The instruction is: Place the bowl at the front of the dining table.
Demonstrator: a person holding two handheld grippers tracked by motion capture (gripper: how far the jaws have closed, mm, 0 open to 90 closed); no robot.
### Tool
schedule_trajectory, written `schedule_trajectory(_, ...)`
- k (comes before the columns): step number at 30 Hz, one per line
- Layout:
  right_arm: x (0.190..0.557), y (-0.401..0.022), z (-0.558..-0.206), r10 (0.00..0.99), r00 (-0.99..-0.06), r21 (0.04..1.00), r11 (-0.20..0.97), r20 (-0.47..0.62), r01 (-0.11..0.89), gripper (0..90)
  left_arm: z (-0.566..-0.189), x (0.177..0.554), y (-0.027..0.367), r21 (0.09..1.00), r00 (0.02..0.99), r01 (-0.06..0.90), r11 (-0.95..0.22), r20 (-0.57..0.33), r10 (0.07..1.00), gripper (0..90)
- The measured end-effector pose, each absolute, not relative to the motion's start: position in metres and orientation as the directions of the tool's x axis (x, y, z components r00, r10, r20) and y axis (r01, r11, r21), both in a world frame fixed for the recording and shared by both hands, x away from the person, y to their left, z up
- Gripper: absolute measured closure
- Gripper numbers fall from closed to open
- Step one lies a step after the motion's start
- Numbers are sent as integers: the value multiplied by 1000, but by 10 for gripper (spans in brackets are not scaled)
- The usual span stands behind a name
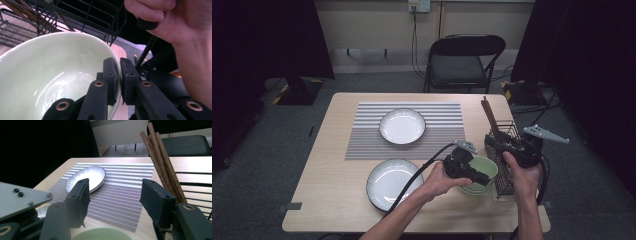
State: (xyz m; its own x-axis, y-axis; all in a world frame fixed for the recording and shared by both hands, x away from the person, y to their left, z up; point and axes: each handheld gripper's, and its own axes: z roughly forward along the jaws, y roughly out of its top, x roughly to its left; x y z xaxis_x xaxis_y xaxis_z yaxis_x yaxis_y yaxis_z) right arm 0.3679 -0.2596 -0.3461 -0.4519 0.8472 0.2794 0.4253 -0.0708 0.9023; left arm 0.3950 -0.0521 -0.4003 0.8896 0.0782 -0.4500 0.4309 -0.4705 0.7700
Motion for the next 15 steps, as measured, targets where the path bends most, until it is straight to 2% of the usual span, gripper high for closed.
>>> schedule_trajectory(15,368,-258,-346,847,-452,901,-70,281,428,401,-396,409,-49,745,849,482,-461,-527,37,847)
